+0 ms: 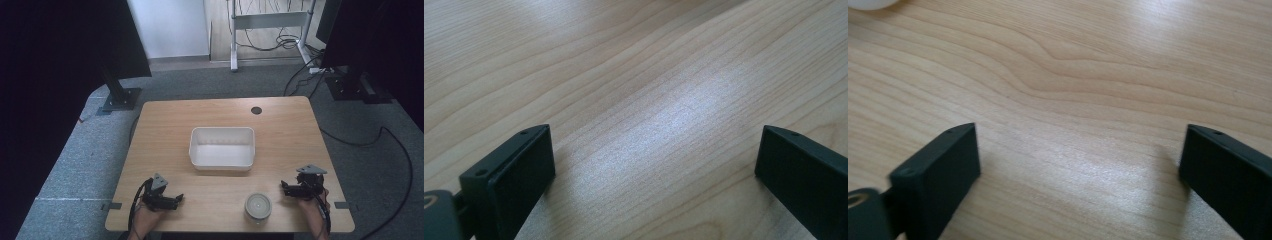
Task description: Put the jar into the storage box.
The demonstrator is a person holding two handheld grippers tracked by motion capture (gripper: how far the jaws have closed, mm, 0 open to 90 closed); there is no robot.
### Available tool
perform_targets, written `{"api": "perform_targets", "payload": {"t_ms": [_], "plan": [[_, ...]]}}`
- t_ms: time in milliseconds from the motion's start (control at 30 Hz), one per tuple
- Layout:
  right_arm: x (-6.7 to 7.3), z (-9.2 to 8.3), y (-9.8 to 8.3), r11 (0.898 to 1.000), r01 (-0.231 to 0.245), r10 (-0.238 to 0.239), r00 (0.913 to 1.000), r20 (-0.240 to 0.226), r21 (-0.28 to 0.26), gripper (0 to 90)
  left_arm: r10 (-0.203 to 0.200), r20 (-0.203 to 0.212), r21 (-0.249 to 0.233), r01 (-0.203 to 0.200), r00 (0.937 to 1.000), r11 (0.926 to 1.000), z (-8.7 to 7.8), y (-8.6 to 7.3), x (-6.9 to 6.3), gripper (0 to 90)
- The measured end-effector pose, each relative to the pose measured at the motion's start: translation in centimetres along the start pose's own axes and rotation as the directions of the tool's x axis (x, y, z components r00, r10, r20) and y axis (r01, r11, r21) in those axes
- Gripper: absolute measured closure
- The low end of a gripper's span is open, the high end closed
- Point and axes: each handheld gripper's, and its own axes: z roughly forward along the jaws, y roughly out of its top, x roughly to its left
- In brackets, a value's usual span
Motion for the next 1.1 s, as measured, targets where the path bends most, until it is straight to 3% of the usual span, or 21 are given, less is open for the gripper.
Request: {"api": "perform_targets", "payload": {"t_ms": [867, 1100], "plan": [[-0.02, -0.04, -0.13, 1.000, 0.010, -0.009, 0.9997, -0.020, 0.014, 0.3, 0.002, 0.011, -0.006, -0.002, 0.9999, 1.0000, -0.14, -0.09, 0.14, 4.4], [-0.02, -0.02, -0.12, 1.000, 0.009, -0.008, 0.9997, -0.021, 0.017, 0.2, 0.004, 0.031, -0.008, -0.004, 0.9995, 1.0000, -0.44, -0.04, -0.10, 5.6]]}}
